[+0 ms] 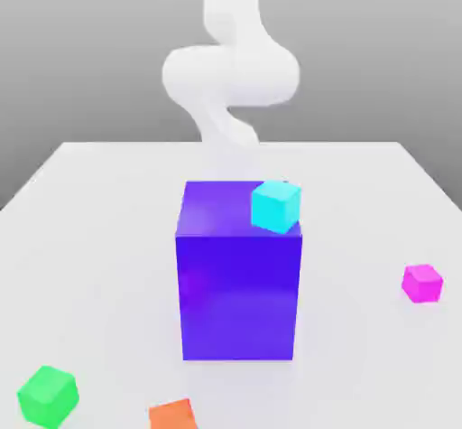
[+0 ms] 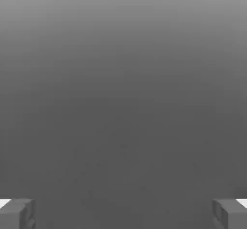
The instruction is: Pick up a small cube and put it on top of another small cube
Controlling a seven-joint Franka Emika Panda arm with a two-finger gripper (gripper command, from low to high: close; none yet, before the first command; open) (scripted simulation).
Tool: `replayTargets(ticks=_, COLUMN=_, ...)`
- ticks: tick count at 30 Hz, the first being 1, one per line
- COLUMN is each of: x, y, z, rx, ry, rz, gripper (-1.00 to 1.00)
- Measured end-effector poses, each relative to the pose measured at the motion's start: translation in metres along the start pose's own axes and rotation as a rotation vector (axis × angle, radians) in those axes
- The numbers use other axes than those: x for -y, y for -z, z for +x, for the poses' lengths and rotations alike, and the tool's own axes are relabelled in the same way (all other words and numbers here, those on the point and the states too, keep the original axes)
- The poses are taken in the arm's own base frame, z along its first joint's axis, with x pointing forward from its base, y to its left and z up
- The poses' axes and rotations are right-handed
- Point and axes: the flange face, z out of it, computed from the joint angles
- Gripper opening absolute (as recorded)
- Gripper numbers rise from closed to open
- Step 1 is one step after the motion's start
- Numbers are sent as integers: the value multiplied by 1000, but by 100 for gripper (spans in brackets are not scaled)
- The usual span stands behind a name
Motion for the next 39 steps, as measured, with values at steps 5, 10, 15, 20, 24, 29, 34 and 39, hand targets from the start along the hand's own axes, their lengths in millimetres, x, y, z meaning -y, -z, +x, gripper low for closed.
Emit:
replayTargets(ticks=5, x=29, y=-107, z=-92, rx=135, ry=11, rz=-95, gripper=0)
replayTargets(ticks=10, x=29, y=-187, z=-205, rx=256, ry=36, rz=-192, gripper=0)
replayTargets(ticks=15, x=0, y=-238, z=-328, rx=368, ry=72, rz=-298, gripper=0)
replayTargets(ticks=20, x=-57, y=-257, z=-448, rx=474, ry=122, rz=-413, gripper=0)
replayTargets(ticks=24, x=-102, y=-265, z=-510, rx=529, ry=141, rz=-481, gripper=0)
replayTargets(ticks=29, x=-126, y=-296, z=-534, rx=534, ry=140, rz=-488, gripper=0)
replayTargets(ticks=34, x=-131, y=-303, z=-537, rx=534, ry=141, rz=-488, gripper=-100)
replayTargets(ticks=39, x=-124, y=-294, z=-532, rx=535, ry=139, rz=-486, gripper=-100)
